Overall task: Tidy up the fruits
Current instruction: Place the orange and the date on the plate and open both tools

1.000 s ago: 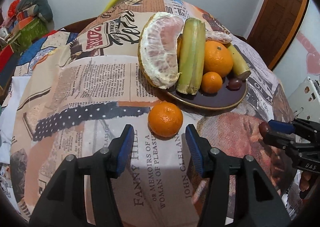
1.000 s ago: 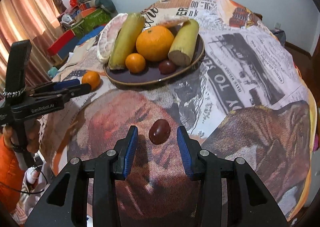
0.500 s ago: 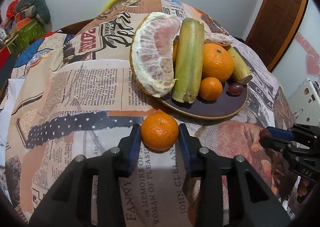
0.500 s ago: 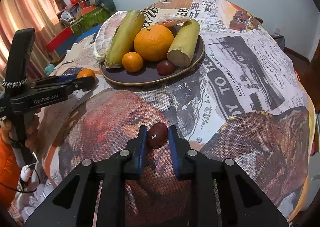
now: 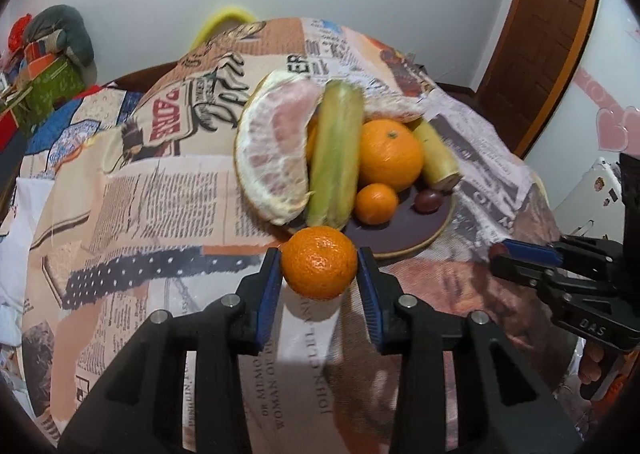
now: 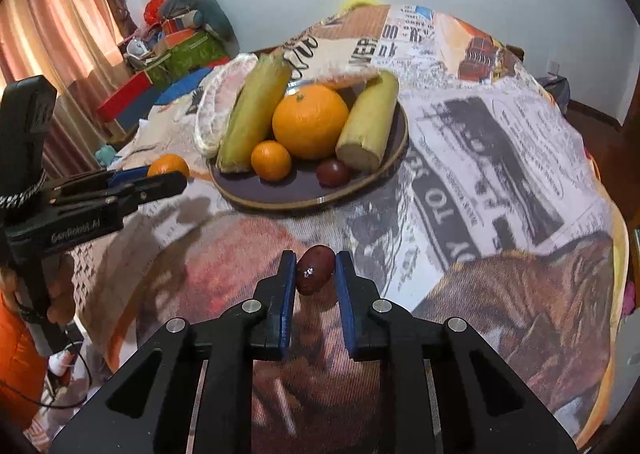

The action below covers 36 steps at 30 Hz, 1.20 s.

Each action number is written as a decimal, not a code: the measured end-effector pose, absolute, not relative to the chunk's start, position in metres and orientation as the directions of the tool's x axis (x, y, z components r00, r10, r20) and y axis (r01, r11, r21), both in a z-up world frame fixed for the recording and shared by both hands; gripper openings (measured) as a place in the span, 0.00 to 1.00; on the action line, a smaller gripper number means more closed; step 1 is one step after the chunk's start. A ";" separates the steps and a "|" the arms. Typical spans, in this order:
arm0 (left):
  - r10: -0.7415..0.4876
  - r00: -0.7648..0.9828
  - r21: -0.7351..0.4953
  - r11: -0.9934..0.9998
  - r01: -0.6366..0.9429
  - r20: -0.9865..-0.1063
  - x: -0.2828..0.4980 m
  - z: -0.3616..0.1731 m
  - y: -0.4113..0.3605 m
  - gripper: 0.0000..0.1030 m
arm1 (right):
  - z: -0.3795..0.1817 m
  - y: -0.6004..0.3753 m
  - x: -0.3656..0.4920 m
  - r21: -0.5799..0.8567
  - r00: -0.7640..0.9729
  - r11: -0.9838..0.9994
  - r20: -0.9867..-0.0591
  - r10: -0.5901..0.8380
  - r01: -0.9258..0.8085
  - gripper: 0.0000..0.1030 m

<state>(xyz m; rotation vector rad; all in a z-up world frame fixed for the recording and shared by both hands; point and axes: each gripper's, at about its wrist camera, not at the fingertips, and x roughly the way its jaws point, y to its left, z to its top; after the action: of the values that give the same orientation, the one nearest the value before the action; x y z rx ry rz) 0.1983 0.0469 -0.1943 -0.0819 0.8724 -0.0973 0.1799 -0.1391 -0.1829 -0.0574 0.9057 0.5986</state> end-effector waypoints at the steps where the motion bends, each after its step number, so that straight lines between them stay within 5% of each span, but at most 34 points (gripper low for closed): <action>1: -0.125 0.645 -0.114 0.992 0.058 -0.754 0.198 -0.191 0.044 0.36 | -0.180 -0.138 0.182 0.196 0.473 0.835 -0.748 0.466 -0.514 0.18; 36: -0.199 0.631 -0.150 0.980 0.130 -0.750 0.237 -0.200 0.016 0.36 | -0.192 -0.104 0.225 0.176 0.442 0.793 -0.750 0.492 -0.583 0.18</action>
<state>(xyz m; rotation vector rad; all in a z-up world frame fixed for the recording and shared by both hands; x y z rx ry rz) 0.2369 0.0161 -0.2000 -0.0841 0.8674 -0.1886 0.2250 -0.1039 -0.1917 -0.1137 0.8905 0.6683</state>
